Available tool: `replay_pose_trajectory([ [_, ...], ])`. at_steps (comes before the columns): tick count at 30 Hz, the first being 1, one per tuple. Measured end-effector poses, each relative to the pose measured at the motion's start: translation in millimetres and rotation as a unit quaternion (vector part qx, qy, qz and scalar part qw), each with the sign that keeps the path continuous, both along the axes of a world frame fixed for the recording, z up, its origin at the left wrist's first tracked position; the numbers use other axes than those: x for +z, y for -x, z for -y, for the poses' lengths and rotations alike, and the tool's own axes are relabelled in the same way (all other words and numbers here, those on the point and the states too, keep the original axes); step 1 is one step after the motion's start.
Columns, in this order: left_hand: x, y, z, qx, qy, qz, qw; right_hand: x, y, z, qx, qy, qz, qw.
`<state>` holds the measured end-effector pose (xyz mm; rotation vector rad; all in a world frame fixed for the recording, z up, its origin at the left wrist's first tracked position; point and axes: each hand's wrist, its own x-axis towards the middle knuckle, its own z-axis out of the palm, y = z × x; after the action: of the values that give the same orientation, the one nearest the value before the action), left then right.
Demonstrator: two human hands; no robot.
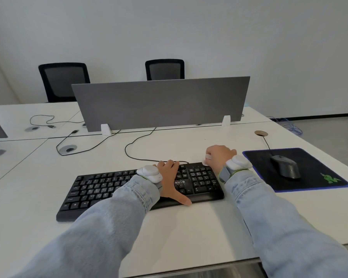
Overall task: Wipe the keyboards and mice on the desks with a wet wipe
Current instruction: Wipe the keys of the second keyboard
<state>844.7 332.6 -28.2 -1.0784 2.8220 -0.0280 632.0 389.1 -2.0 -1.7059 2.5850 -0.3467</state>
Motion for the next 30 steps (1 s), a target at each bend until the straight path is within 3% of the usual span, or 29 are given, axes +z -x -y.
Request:
replay_pose_trajectory([
  [8, 13, 5, 0, 0.010, -0.016, 0.058, 0.998, -9, -40, 11, 0.039, 0.024, 0.017, 0.999],
  [15, 13, 5, -3, 0.016, -0.018, 0.064, 0.998, -4, -15, 6, 0.001, -0.012, 0.033, 0.999],
  [20, 12, 8, -2, 0.023, -0.028, 0.088, 0.995, -3, -7, -3, -0.024, -0.002, -0.010, 1.000],
  [26, 13, 8, -3, 0.023, -0.011, 0.089, 0.996, -9, -46, 14, 0.054, 0.017, 0.001, 0.998],
  [30, 12, 6, -3, 0.026, -0.014, 0.087, 0.996, -7, -38, 14, 0.048, -0.011, -0.007, 0.999],
])
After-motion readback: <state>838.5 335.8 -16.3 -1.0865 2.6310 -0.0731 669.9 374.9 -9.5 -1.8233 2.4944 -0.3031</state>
